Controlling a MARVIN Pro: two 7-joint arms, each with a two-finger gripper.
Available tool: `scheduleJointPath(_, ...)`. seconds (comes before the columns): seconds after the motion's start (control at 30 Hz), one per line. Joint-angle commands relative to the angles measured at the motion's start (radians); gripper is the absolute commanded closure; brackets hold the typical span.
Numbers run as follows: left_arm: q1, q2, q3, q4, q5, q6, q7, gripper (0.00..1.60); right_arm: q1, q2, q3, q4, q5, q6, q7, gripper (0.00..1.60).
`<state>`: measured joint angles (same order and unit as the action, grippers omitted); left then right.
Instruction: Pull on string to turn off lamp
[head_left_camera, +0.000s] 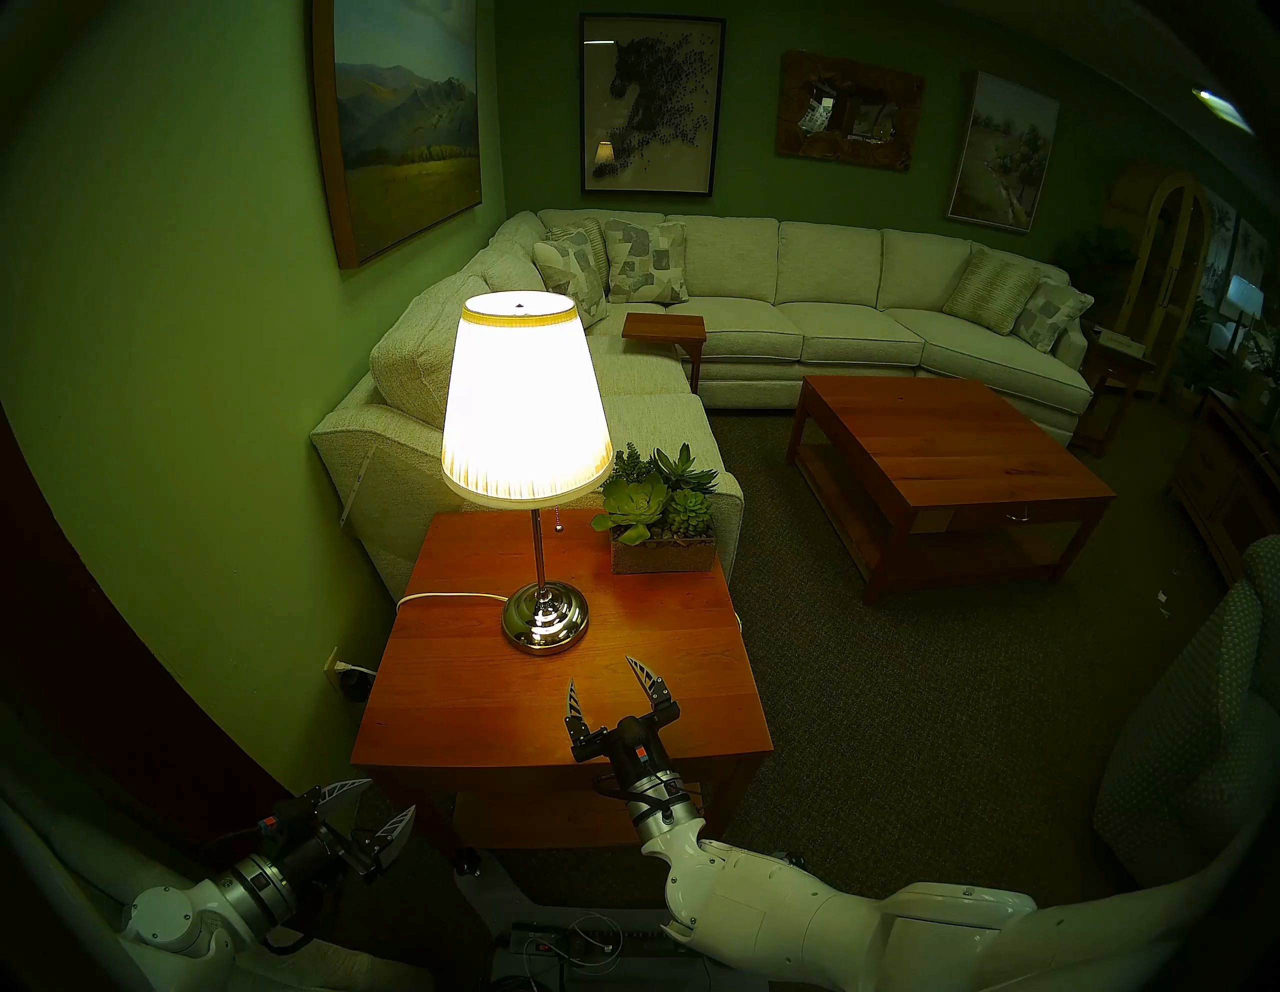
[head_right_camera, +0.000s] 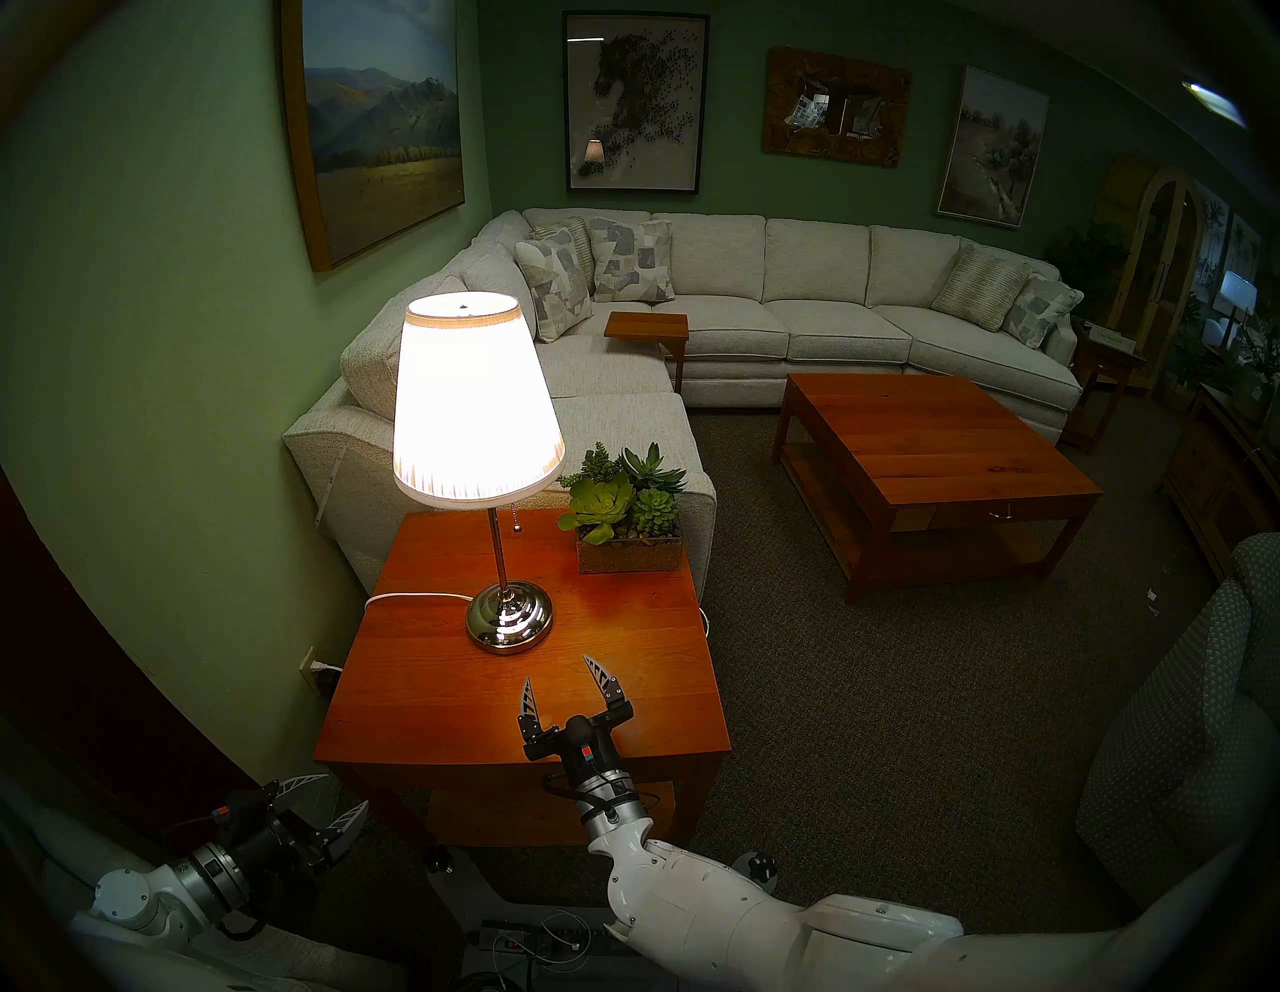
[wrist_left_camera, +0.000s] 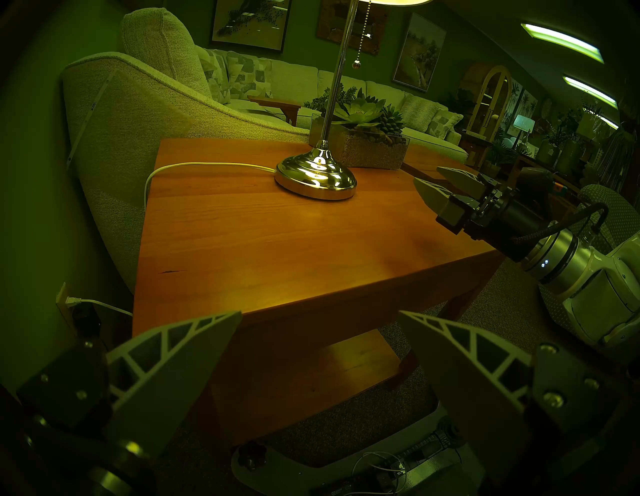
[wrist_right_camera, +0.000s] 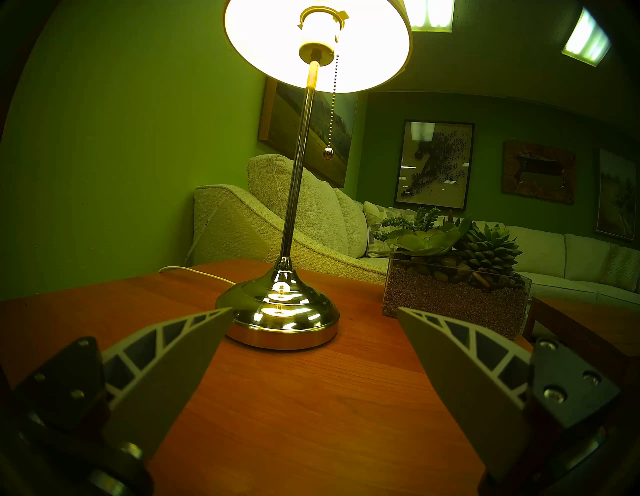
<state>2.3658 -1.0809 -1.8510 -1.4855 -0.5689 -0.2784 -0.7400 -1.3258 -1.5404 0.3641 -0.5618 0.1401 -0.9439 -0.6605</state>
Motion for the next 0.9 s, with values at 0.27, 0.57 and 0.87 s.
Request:
scheduleJointPath(0.27,-0.002,0.002,-0.005,-0.013,-0.002,-0.003,-0.001,0.0,0.072,-0.059,-0.099,0.11,0.008,-0.016,0.004,0.0)
scheduleJointPath(0.57,-0.003,0.002,-0.003,-0.01,-0.002,-0.004,-0.001,0.0,0.115,-0.087,-0.101,0.062,-0.025,-0.016,-0.037,0.0)
scheduleJointPath(0.87,-0.004,0.003,-0.003,-0.008,-0.002,-0.004,-0.002,0.0,0.188,-0.082,-0.079,-0.001,-0.062,-0.016,-0.101,0.0)
